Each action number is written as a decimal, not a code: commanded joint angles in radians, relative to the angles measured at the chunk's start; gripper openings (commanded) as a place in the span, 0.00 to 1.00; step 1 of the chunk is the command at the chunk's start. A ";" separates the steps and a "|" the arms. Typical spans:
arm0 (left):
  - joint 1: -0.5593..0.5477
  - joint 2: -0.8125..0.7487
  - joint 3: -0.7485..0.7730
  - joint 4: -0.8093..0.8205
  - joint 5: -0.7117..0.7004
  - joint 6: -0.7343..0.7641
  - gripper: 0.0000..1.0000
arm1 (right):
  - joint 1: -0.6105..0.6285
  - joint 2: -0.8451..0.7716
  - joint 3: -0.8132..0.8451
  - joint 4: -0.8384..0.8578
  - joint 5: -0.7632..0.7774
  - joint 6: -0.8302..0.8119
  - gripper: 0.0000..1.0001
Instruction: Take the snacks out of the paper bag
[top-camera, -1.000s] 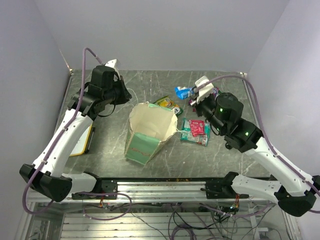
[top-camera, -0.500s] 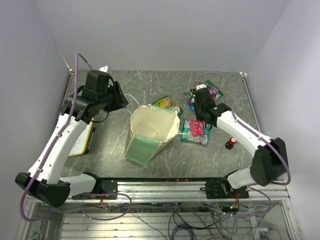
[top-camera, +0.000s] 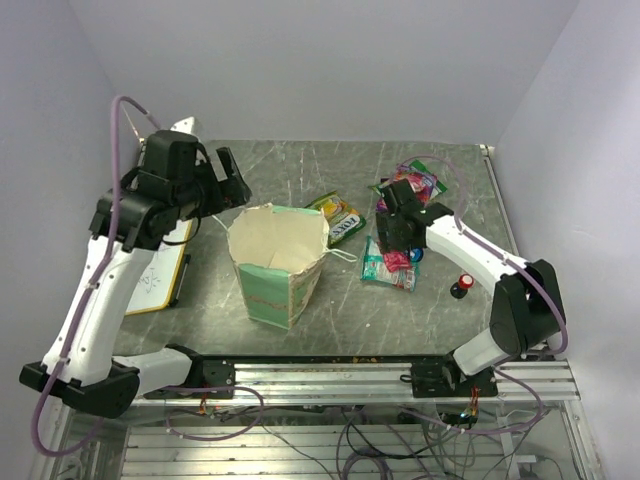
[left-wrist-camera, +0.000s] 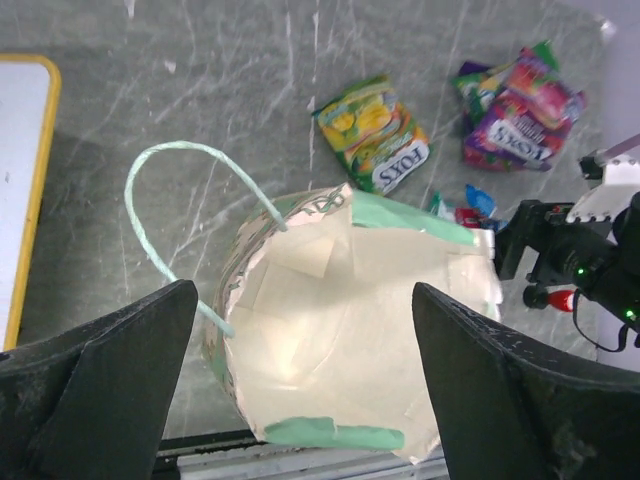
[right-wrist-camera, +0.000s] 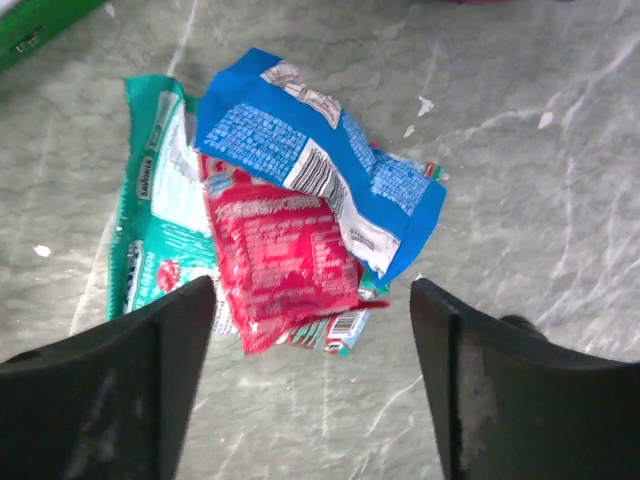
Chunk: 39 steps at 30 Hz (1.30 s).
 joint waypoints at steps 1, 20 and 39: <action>0.009 -0.003 0.134 -0.096 -0.055 0.034 1.00 | -0.002 -0.051 0.112 -0.135 0.000 0.064 0.92; 0.010 0.022 0.561 -0.012 -0.156 0.097 1.00 | -0.001 -0.223 0.937 -0.419 -0.069 0.028 1.00; 0.011 -0.098 0.550 0.154 -0.289 0.184 0.98 | -0.001 -0.402 1.090 -0.292 0.013 0.123 1.00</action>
